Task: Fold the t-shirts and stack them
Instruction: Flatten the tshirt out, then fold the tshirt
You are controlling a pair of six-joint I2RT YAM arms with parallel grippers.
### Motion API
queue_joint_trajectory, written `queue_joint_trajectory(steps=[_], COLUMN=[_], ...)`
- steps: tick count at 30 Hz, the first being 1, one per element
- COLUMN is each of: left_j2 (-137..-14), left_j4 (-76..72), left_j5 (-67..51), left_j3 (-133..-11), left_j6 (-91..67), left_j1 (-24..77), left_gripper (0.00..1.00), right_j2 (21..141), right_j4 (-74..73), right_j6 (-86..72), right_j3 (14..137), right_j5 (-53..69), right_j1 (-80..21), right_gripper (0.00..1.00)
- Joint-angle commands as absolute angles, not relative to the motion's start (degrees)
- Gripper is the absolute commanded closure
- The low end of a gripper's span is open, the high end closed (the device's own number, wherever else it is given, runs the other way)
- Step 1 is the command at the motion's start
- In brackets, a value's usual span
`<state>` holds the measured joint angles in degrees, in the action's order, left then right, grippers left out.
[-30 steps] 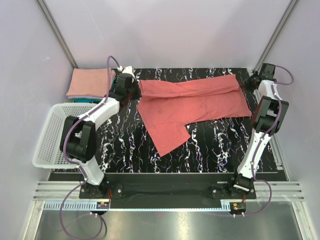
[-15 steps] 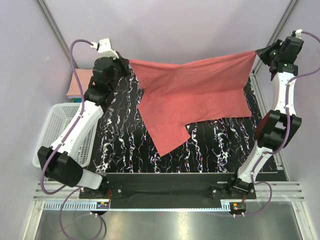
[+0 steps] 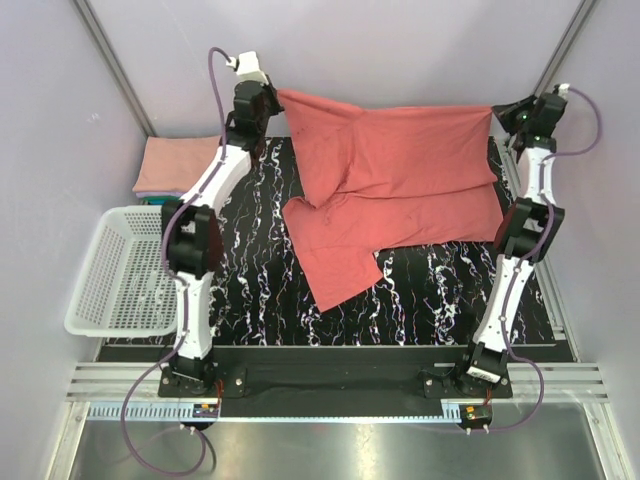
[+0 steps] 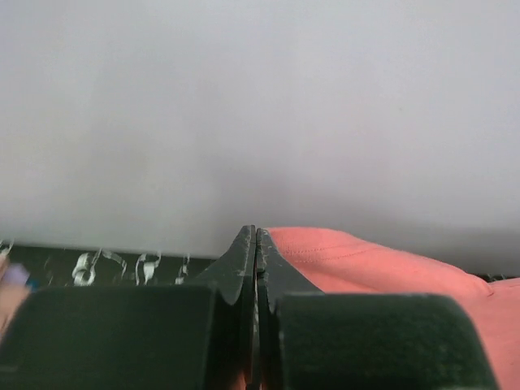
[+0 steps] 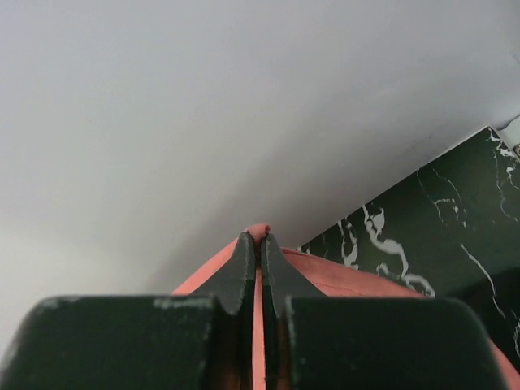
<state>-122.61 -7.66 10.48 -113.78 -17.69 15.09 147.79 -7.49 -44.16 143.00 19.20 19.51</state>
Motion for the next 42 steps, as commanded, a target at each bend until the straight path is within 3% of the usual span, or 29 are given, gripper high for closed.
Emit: queue_joint_trajectory(steps=[1, 5, 17, 21, 26, 34, 42], left_j2=[-129.5, -139.9, -134.0, -131.8, -126.1, -120.3, -113.5], left_j4=[-16.1, -18.0, -24.0, -24.3, -28.1, -27.9, -25.6], left_j5=[9.2, 7.9, 7.4, 6.0, 7.7, 6.4, 4.6], left_j3=[-127.0, -141.6, -132.2, -126.1, -109.9, -97.1, -85.9], left_j6=[-12.8, -8.4, -6.1, -6.9, -6.7, -8.3, -9.7], left_j1=[14.5, 14.4, 14.0, 14.7, 16.3, 17.4, 18.5], left_gripper=[1.0, 1.0, 1.0, 1.0, 1.0, 1.0, 1.0], right_j2=[153.6, 157.8, 157.4, 155.4, 151.1, 142.4, 137.5], right_j4=[2.9, 10.5, 24.3, 23.7, 24.8, 24.8, 18.4], right_j6=[-50.2, -51.9, -54.7, -56.4, -57.8, -55.4, -51.3], right_j3=[151.9, 152.6, 150.2, 144.2, 130.3, 114.4, 108.0], right_j5=[19.1, 17.2, 10.6, 11.9, 14.1, 14.3, 14.8], right_j1=[19.2, 18.9, 18.5, 18.5, 18.5, 19.0, 21.0], right_gripper=[1.0, 1.0, 1.0, 1.0, 1.0, 1.0, 1.0])
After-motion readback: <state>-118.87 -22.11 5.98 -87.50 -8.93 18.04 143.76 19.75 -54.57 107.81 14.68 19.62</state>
